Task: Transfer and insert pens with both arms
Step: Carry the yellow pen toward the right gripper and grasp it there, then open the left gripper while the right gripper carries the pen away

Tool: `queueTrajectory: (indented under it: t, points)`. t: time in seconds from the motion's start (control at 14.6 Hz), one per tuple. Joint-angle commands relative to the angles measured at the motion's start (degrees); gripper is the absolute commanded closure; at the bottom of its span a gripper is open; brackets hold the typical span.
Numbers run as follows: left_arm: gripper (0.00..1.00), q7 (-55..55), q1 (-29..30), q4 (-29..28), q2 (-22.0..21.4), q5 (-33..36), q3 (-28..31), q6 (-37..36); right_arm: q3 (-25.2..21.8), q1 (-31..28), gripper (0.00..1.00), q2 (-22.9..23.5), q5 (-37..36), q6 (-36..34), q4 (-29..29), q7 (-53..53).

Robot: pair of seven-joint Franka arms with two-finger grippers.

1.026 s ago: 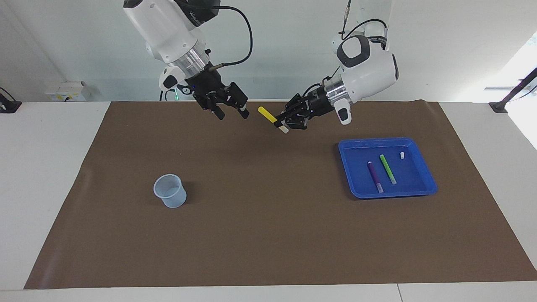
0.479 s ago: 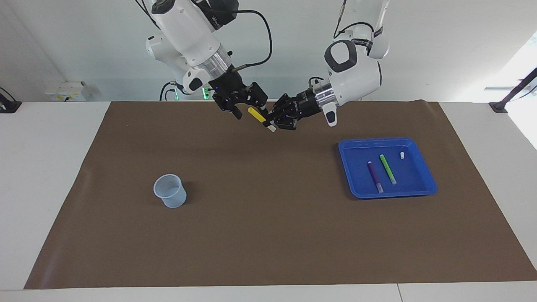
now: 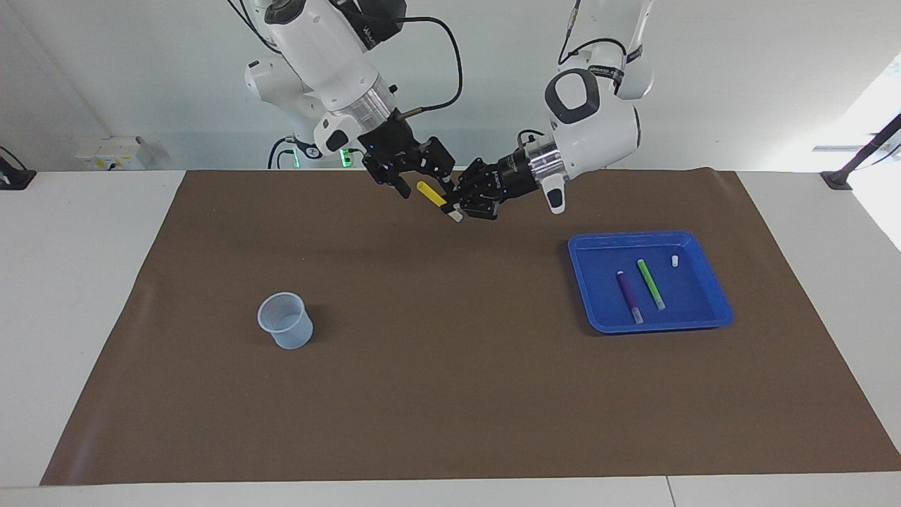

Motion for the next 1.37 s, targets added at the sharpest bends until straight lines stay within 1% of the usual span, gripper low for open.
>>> queueTrajectory:
  t: [0.0, 0.27, 0.41, 0.48, 0.55, 0.62, 0.68, 0.89, 1.03, 1.09, 1.16, 1.23, 1.3]
  points:
    - [1.0, 1.18, -0.68, -1.66, -1.21, -1.72, 0.58, 1.22, -0.17, 0.17, 1.0, -0.98, -1.27, -0.45, -0.83, -0.09]
    - [1.0, 1.18, -0.77, -1.66, -1.21, -2.77, 0.58, 1.83, -0.17, -0.01, 1.0, -1.16, -1.45, -1.68, -0.74, -0.35]
    - [1.0, 1.18, -0.85, -1.66, -1.12, -3.21, 0.5, 2.88, -0.17, -0.36, 1.0, -1.25, -3.46, -3.09, -0.48, -1.31]
    - [0.94, 2.49, -1.03, -1.57, -1.04, -3.22, 0.5, 3.67, -0.17, -0.53, 1.0, -1.16, -4.16, -3.53, -0.3, -2.54]
    - [0.09, 4.24, -2.25, -1.66, -1.12, -3.22, 0.41, 4.98, -0.26, -0.54, 1.0, -1.24, -4.26, -3.97, -0.3, -2.81]
    - [0.0, 4.34, -3.22, -2.18, -1.12, -3.22, 0.41, 7.17, -0.44, -0.62, 1.0, -1.25, -4.43, -4.32, -0.3, -2.9]
    - [0.0, 4.34, -3.23, -2.45, -1.12, -3.22, 0.41, 7.98, -0.44, -0.8, 1.0, -1.25, -4.87, -4.41, -0.3, -2.9]
    - [0.0, 4.43, -2.53, -2.45, -1.12, -3.13, 0.58, 7.37, -0.44, -0.89, 1.0, -1.25, -7.42, -4.41, -0.3, -3.25]
    - [0.0, 4.52, -0.43, -2.45, -1.12, -1.99, 0.76, 6.84, -0.61, -2.37, 1.0, -1.33, -10.22, -5.19, -0.3, -7.71]
    - [0.0, 4.61, 0.37, -2.19, -1.04, 0.62, 0.85, 5.28, -0.61, -3.69, 1.0, -1.42, -12.24, -6.07, -0.47, -11.39]
    - [0.0, 4.61, 2.12, -1.67, -0.95, 6.22, 0.85, 2.56, -0.61, -5.53, 1.0, -2.03, -14.08, -6.43, -1.52, -16.91]
    - [0.0, 4.61, 3.61, -0.88, -0.95, 11.5, 0.85, 0.01, -0.61, -8.07, 1.0, -2.99, -14.89, -6.0, -3.88, -24.45]
    - [0.0, 4.61, 4.85, -0.35, -0.95, 15.73, 0.85, -2.19, -0.61, -10.1, 1.0, -3.09, -15.07, -5.38, -4.86, -31.48]
